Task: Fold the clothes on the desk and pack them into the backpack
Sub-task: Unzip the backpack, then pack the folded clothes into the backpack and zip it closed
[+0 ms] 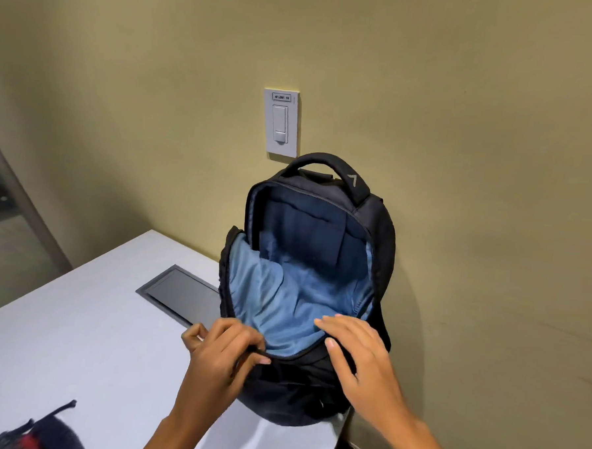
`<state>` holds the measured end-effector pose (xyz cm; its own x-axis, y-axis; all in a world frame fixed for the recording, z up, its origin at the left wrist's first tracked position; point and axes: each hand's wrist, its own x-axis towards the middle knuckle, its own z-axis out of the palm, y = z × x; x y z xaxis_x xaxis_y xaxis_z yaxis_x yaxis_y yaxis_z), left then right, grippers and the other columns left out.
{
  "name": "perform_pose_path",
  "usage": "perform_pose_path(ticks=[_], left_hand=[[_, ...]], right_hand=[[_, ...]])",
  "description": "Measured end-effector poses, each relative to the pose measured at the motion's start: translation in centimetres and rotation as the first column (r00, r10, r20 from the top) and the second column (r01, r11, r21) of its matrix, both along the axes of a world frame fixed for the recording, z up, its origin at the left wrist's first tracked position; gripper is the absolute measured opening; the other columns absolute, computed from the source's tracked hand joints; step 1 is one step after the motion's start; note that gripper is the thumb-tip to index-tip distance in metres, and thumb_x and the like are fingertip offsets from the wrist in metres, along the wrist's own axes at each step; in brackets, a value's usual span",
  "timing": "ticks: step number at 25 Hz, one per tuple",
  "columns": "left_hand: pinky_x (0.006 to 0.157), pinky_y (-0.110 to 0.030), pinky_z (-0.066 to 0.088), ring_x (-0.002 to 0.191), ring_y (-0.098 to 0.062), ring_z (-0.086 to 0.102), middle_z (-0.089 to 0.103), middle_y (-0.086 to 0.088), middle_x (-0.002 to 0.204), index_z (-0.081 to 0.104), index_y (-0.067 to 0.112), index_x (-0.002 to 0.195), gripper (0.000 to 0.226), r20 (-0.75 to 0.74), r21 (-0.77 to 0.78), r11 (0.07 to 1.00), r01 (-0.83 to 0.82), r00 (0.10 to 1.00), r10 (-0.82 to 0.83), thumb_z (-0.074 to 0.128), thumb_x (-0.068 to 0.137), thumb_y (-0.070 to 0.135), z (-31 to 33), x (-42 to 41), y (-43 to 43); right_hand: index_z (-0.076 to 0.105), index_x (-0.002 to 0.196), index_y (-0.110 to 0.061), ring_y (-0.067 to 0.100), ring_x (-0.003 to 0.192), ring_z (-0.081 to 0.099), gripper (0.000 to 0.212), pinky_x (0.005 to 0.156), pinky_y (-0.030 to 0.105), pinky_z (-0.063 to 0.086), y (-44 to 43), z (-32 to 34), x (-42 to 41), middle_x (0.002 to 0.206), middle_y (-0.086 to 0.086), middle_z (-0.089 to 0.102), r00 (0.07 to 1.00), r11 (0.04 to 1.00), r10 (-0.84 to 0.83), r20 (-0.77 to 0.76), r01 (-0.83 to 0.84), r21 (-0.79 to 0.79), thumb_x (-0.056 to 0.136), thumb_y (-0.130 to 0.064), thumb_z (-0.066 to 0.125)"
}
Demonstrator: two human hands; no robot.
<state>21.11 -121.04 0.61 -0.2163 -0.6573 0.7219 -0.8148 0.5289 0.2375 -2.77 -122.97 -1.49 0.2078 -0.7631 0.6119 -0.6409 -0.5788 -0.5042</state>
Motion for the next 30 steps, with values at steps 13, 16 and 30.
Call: perform_pose_path(ticks=[13,16,30], left_hand=[[0.086,-0.028,0.023,0.089,0.003,0.044,0.048,0.024,0.088,0.048,0.036,0.087,0.020,0.076,0.240,0.966,-0.101,0.993,0.085,0.043,0.094,0.055,-5.6,1.7,5.4],[0.096,-0.025,0.018,0.109,0.000,0.046,0.052,0.024,0.105,0.054,0.034,0.098,0.015,0.025,0.130,0.990,-0.063,0.998,0.060,0.049,0.094,0.047,-2.8,1.1,5.2],[0.104,-0.021,0.027,0.125,-0.005,0.043,0.053,0.010,0.130,0.059,0.022,0.118,0.027,-0.164,0.197,0.901,-0.387,0.893,0.420,0.041,0.099,0.026,-1.6,8.4,12.9]], right_hand=[[0.069,0.105,-0.018,0.010,0.107,0.054,0.028,0.116,0.022,0.022,1.7,-1.2,2.6,0.106,-0.008,0.062,0.971,1.000,0.002,-0.241,-0.005,-0.013,0.086,-0.005,0.054],[0.067,0.110,-0.016,0.009,0.113,0.051,0.036,0.110,0.028,0.033,2.1,0.9,3.8,0.111,-0.008,0.062,0.991,0.999,-0.013,-0.130,0.007,-0.044,0.089,-0.009,0.039],[0.070,0.107,-0.001,0.029,0.115,0.056,0.039,0.103,0.041,0.042,7.2,5.2,16.1,0.111,0.013,0.066,0.962,0.886,0.269,-0.052,-0.268,-0.379,0.076,0.015,0.053]])
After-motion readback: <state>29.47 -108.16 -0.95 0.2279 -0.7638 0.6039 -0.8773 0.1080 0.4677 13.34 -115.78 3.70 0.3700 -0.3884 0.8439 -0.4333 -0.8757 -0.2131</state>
